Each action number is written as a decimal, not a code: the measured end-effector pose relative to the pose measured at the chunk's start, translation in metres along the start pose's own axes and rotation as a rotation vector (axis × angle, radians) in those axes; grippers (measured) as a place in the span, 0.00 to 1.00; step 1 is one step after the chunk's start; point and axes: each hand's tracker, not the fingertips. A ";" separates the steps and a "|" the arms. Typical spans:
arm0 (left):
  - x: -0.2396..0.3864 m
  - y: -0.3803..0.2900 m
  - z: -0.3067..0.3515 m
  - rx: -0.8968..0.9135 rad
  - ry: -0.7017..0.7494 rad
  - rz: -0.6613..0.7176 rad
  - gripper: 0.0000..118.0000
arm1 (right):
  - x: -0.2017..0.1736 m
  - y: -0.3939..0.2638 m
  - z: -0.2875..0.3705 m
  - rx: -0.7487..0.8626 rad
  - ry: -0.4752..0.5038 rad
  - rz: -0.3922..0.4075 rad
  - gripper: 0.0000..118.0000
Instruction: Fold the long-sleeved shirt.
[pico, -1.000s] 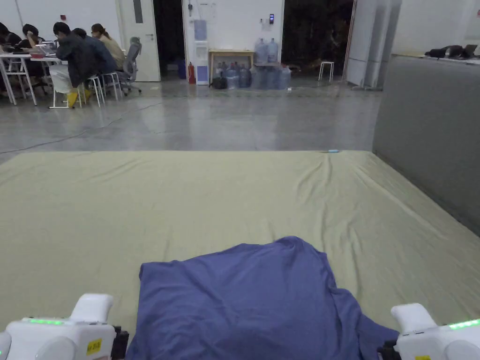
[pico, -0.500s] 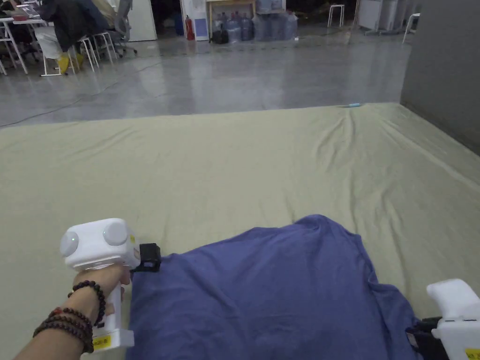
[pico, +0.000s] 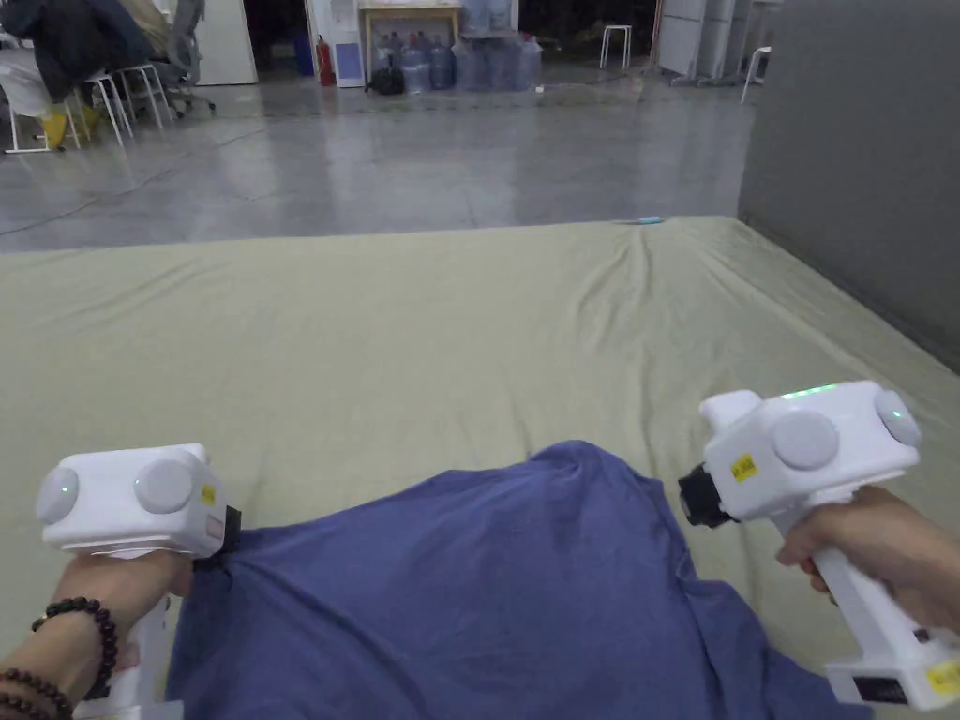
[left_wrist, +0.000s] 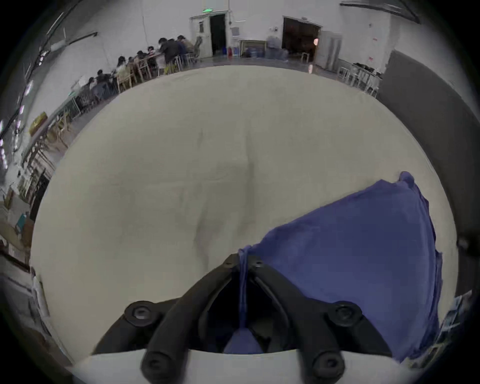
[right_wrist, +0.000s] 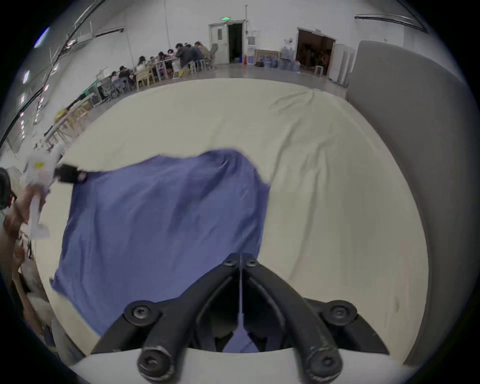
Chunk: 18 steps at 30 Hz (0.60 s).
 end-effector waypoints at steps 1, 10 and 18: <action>-0.002 0.001 0.004 0.005 -0.004 0.010 0.00 | 0.003 0.016 -0.012 -0.010 -0.045 -0.009 0.34; -0.015 0.015 -0.025 -0.013 -0.018 0.029 0.00 | -0.026 0.097 -0.092 -0.139 -0.028 -0.045 0.86; -0.025 0.016 -0.051 -0.025 -0.021 0.034 0.00 | -0.049 0.105 -0.136 -0.234 -0.137 0.038 0.50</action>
